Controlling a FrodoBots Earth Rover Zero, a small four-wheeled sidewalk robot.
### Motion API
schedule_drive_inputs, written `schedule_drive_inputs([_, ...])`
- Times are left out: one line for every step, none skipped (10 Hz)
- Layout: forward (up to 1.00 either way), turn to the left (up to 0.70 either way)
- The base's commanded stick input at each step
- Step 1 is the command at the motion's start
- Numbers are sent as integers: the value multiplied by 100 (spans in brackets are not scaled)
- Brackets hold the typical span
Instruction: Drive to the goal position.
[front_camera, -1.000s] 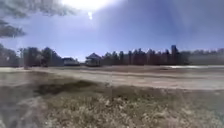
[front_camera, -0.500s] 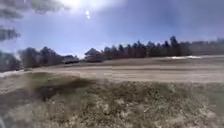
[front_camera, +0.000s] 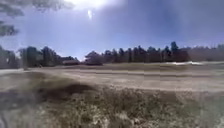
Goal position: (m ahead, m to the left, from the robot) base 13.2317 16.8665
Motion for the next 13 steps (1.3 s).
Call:
schedule_drive_inputs([70,3])
schedule_drive_inputs([70,3])
schedule_drive_inputs([70,3])
schedule_drive_inputs([70,3])
schedule_drive_inputs([70,3])
schedule_drive_inputs([70,3])
schedule_drive_inputs([70,3])
schedule_drive_inputs([70,3])
schedule_drive_inputs([70,3])
schedule_drive_inputs([70,3])
schedule_drive_inputs([70,3])
schedule_drive_inputs([70,3])
schedule_drive_inputs([70,3])
